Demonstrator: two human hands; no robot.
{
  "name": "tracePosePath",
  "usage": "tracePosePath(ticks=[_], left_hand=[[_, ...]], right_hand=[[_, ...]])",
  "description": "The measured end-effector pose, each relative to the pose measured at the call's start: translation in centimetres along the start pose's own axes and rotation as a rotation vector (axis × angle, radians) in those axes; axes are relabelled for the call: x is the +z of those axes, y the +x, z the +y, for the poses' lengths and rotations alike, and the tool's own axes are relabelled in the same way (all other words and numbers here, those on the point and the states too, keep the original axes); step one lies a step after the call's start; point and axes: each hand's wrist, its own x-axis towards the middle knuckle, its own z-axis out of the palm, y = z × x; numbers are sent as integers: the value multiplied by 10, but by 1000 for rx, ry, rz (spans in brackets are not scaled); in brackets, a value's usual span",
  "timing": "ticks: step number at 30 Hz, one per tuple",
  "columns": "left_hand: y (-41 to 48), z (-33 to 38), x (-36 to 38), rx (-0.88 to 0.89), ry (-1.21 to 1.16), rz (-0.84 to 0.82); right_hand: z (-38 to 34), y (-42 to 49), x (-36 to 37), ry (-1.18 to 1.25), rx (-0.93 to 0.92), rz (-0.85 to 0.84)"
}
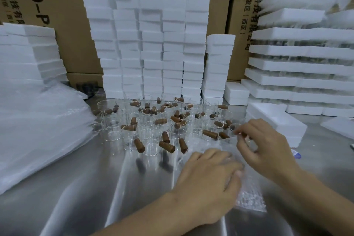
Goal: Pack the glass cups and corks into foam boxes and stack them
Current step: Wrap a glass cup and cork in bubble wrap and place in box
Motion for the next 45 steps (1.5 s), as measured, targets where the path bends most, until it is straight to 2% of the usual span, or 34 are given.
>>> tracePosePath(ticks=[1,5,9,11,18,21,23,27,31,34,36,38,40,42,45], left_hand=[[1,-2,-1,7,35,-9],[-2,-9,2,-48,8,-217],[1,0,2,-97,88,-29],[2,-3,2,-80,155,-12],[5,-12,14,-171,-29,-295],[8,-5,19,-211,4,-406],[7,-2,17,-224,3,-424],[4,-3,4,-225,23,-345],[4,-10,-9,-205,82,-206],[5,-18,-7,-242,63,-278],[6,-20,-5,-313,47,-348],[8,-19,-5,-346,45,-322],[8,-17,-11,-305,26,-168],[8,-16,-19,-236,-43,83],[14,-21,-29,-238,-381,421]], right_hand=[[-5,2,0,19,-8,-23],[-34,15,4,45,-62,-137],[-63,38,14,102,31,-338],[-74,51,25,141,86,-397],[-90,75,59,73,327,-641],[-90,81,65,166,440,-786],[-89,82,68,266,505,-816],[-82,75,71,500,693,-715],[-72,74,58,658,762,-649],[-67,77,41,657,755,-572],[-64,76,30,779,746,-476],[-63,71,22,895,697,-362],[-63,63,15,907,621,-252],[-62,56,11,815,505,-178],[-57,47,10,624,353,-84]])
